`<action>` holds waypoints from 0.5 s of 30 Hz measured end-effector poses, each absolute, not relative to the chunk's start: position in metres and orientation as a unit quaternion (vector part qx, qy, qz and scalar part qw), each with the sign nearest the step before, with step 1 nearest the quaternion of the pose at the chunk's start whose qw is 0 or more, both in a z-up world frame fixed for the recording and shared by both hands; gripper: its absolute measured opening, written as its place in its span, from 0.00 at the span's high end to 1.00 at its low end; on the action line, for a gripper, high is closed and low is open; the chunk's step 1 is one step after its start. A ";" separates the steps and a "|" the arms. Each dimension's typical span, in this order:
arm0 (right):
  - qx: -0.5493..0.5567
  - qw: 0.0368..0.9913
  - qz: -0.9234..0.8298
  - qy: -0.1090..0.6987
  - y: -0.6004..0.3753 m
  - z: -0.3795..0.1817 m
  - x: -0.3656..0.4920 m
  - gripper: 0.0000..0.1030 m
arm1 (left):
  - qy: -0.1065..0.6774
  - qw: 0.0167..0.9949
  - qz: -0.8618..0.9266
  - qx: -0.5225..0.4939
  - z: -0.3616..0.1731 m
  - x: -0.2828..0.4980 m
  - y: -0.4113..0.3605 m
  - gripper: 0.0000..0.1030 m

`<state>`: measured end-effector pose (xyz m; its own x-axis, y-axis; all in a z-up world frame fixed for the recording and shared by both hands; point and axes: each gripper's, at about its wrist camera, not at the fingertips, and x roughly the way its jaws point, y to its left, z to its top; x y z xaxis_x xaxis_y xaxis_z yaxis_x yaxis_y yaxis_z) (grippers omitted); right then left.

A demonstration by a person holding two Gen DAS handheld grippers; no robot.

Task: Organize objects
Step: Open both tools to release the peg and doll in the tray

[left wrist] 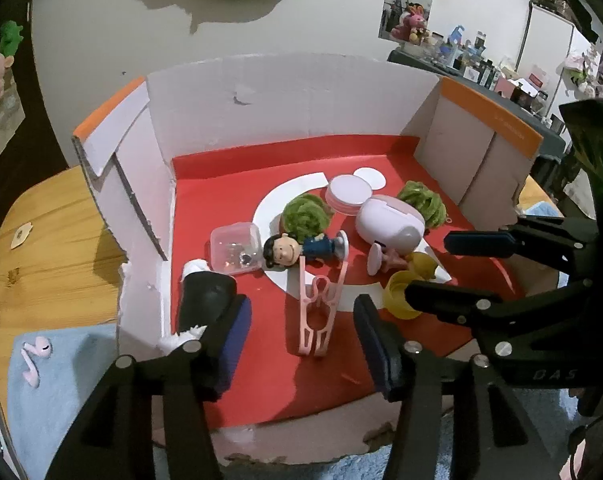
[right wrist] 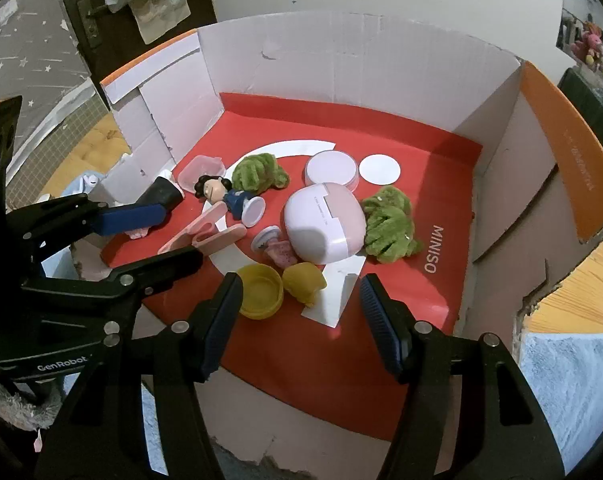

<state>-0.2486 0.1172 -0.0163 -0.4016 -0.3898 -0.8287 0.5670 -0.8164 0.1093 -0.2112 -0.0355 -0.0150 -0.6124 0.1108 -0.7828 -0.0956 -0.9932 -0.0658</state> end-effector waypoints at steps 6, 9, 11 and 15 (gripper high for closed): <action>0.465 0.287 -0.832 0.097 0.119 -0.016 -0.249 0.38 | -0.005 0.051 0.900 -0.432 -0.013 -0.206 -0.036 0.42; 0.464 0.287 -0.832 0.096 0.119 -0.015 -0.248 0.37 | 0.001 0.045 0.902 -0.429 -0.011 -0.203 -0.035 0.38; 0.463 0.286 -0.833 0.096 0.120 -0.015 -0.247 0.37 | 0.003 0.040 0.904 -0.426 -0.010 -0.201 -0.036 0.34; 0.460 0.286 -0.835 0.096 0.117 -0.016 -0.245 0.34 | -0.002 0.039 0.905 -0.424 -0.009 -0.199 -0.038 0.34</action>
